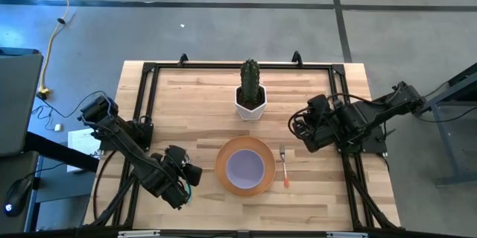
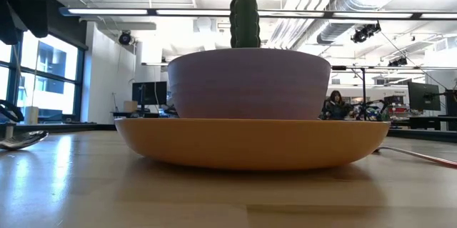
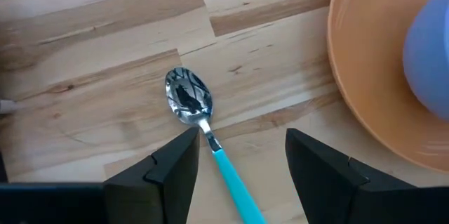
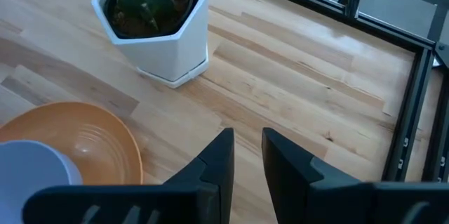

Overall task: Set table place
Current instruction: Put the blue spoon into the purple bowl

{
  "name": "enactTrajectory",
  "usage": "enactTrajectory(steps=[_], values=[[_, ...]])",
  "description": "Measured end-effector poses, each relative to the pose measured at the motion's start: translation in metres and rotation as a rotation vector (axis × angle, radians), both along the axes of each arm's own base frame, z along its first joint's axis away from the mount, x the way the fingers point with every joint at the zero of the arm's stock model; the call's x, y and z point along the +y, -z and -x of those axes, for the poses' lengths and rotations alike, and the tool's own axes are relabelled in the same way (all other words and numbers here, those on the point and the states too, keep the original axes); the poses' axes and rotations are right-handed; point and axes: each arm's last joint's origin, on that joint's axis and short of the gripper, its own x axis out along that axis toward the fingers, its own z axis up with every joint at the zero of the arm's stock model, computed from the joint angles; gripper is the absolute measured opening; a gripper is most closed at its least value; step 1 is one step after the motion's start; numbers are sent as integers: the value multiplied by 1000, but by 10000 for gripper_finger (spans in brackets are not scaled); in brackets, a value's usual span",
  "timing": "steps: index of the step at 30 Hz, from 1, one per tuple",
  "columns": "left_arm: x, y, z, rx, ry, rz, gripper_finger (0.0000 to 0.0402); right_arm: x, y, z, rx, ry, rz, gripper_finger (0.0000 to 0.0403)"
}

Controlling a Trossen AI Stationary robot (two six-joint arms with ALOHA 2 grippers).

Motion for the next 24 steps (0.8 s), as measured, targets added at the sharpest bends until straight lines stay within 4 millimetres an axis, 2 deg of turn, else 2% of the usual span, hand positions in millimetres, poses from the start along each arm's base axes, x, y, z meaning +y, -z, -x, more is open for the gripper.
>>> enactTrajectory(steps=[11, 18, 24], values=[[0, 1, 0, -44, -94, -1, 200, 0, 0, 0, 15, -19, 9, 67], [-6, 18, -6, 11, -170, 24, 200, -4, 0, -1, 59, -62, 34, 67], [-12, 28, -13, -31, -225, 59, 200, -15, 0, -5, 127, -97, 69, 67]])
